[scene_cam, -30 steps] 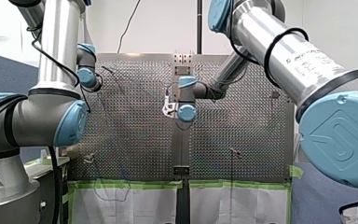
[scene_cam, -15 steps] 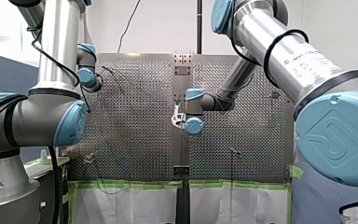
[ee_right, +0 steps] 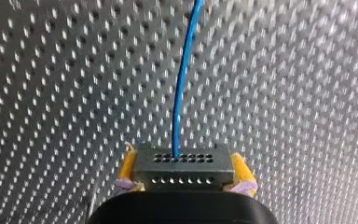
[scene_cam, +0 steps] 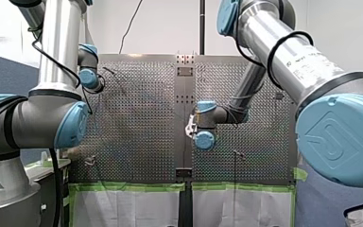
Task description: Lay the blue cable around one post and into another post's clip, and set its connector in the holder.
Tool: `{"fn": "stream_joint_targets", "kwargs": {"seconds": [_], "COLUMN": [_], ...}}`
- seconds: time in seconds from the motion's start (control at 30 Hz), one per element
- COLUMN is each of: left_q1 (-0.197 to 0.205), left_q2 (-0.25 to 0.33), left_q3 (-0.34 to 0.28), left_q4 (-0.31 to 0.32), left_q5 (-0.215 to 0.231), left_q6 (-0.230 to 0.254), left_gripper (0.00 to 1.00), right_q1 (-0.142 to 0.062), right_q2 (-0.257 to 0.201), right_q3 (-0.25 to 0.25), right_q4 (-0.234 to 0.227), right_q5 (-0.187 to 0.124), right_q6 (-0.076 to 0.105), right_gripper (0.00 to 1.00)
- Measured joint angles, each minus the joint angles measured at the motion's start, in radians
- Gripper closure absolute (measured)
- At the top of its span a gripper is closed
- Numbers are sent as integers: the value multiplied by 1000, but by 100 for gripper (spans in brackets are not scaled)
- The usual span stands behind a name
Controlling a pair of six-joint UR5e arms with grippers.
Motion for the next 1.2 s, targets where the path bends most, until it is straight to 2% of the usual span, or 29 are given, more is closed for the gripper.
{"fn": "stream_joint_targets", "kwargs": {"seconds": [0.13, 0.3, 0.4, 0.67, 0.9, 1.1, 1.2], "left_q1": [0, -1, -1, 0, 0, -1, -2], "left_q2": [0, 0, 0, 0, -1, -1, -1], "left_q3": [0, 0, 0, 0, 0, 0, 0], "left_q4": [0, 0, 0, 4, 16, 21, 21], "left_q5": [0, -1, 0, 2, 29, 35, 35], "left_q6": [1, 2, 2, 6, 3, 3, 2], "left_gripper": [0, 0, 0, 0, 0, 0, 0], "right_q1": [-32, -83, -116, -201, -274, -336, -366], "right_q2": [0, 0, 1, 2, 12, 46, 72], "right_q3": [45, 99, 132, 217, 290, 353, 382], "right_q4": [-45, -99, -132, -214, -244, -296, -325], "right_q5": [9, -1, -16, -92, -165, -227, -257], "right_q6": [21, 28, 28, 29, 26, 42, 59], "right_gripper": [75, 75, 75, 75, 75, 75, 75]}}
